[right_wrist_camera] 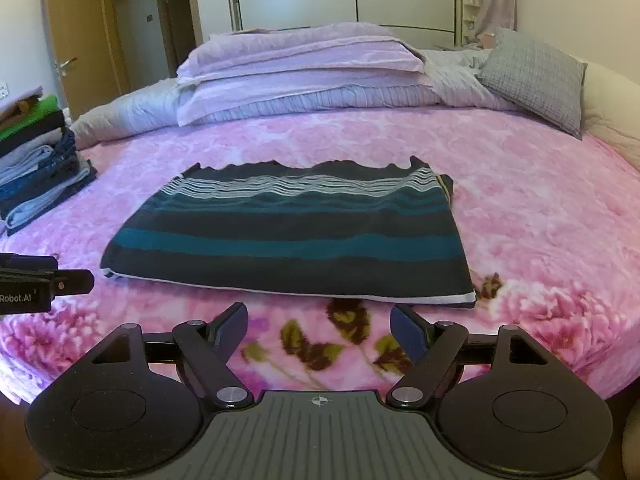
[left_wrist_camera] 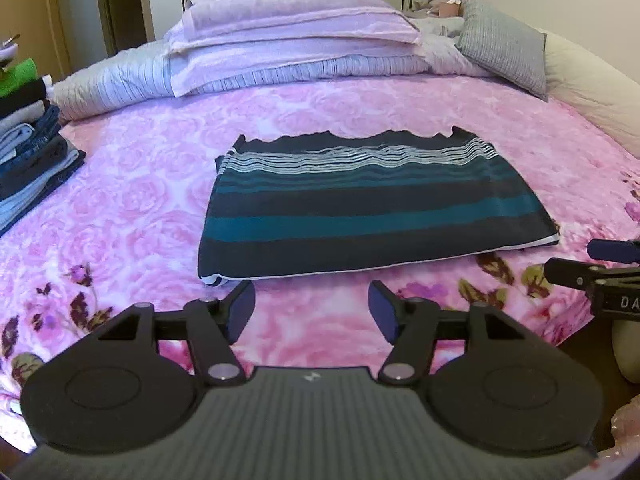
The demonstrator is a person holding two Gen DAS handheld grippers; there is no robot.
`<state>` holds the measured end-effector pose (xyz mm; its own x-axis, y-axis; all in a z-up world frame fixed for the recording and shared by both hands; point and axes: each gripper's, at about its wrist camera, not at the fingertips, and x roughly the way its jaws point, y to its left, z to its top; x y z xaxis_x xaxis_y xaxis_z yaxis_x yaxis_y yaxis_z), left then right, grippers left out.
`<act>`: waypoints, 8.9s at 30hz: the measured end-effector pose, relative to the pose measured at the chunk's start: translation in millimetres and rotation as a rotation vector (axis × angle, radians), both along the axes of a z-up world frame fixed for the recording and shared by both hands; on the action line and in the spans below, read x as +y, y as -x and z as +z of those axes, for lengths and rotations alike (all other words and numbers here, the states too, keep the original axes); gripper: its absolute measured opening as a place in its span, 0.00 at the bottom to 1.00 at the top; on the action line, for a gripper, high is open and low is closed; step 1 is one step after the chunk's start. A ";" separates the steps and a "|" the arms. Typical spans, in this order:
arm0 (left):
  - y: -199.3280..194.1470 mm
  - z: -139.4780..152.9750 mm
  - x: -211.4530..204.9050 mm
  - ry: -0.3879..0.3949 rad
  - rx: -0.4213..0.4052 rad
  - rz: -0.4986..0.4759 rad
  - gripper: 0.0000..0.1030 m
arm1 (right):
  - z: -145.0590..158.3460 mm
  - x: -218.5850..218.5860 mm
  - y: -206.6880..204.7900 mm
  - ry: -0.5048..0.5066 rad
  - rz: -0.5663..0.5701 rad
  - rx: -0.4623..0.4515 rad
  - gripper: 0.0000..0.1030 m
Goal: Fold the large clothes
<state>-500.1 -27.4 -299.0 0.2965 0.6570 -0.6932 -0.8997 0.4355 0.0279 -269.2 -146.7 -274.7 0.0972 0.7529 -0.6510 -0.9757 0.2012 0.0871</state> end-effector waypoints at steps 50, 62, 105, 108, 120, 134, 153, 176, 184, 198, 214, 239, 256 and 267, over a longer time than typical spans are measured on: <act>184.4 -88.8 203.4 0.196 -0.520 0.255 0.34 | -8.2 253.0 97.3 0.252 0.054 -0.615 0.17; 192.0 -91.5 175.9 0.272 -0.628 0.252 0.34 | -78.4 183.6 209.4 0.202 0.368 -0.764 0.51; 93.8 -93.6 279.3 0.243 -0.607 0.040 0.13 | -70.6 268.4 8.6 0.220 0.026 0.153 0.03; 100.5 -99.6 273.9 0.214 -0.630 0.042 0.13 | -70.4 270.3 15.9 0.214 0.036 0.133 0.03; 104.6 -116.1 270.8 0.178 -0.545 0.111 0.21 | -87.4 265.6 58.7 0.107 0.158 -0.097 0.03; 135.3 -67.3 173.9 0.194 -0.625 0.143 0.34 | -67.7 129.0 37.7 -0.164 0.327 0.099 0.56; 113.1 -82.0 100.4 0.229 -0.627 0.322 0.53 | -96.8 121.2 20.1 -0.021 0.201 0.234 0.63; 68.9 -123.6 134.6 0.321 -0.834 0.625 0.14 | -177.3 192.5 -52.7 0.074 0.069 1.050 0.16; 131.0 -88.1 141.5 0.402 -0.603 0.557 0.15 | -149.5 145.9 36.7 0.212 -0.049 1.011 0.14; 140.2 -70.0 102.4 0.573 -0.719 0.688 0.49 | -72.3 232.8 -89.0 0.428 0.166 0.570 0.68; 128.2 -110.1 105.8 0.368 -0.848 0.787 0.64 | -162.3 471.0 -74.6 0.652 0.981 0.613 0.74; 117.4 -21.4 124.2 0.195 -0.849 0.843 0.18 | -69.0 444.2 -33.0 0.566 0.961 0.851 0.21; 438.1 309.8 305.8 -0.225 -0.685 0.759 0.18 | 234.2 627.6 335.1 0.293 1.132 0.950 0.21; 594.8 281.0 455.0 -0.073 -0.751 0.830 0.18 | 213.0 742.1 488.3 0.418 0.978 0.883 0.22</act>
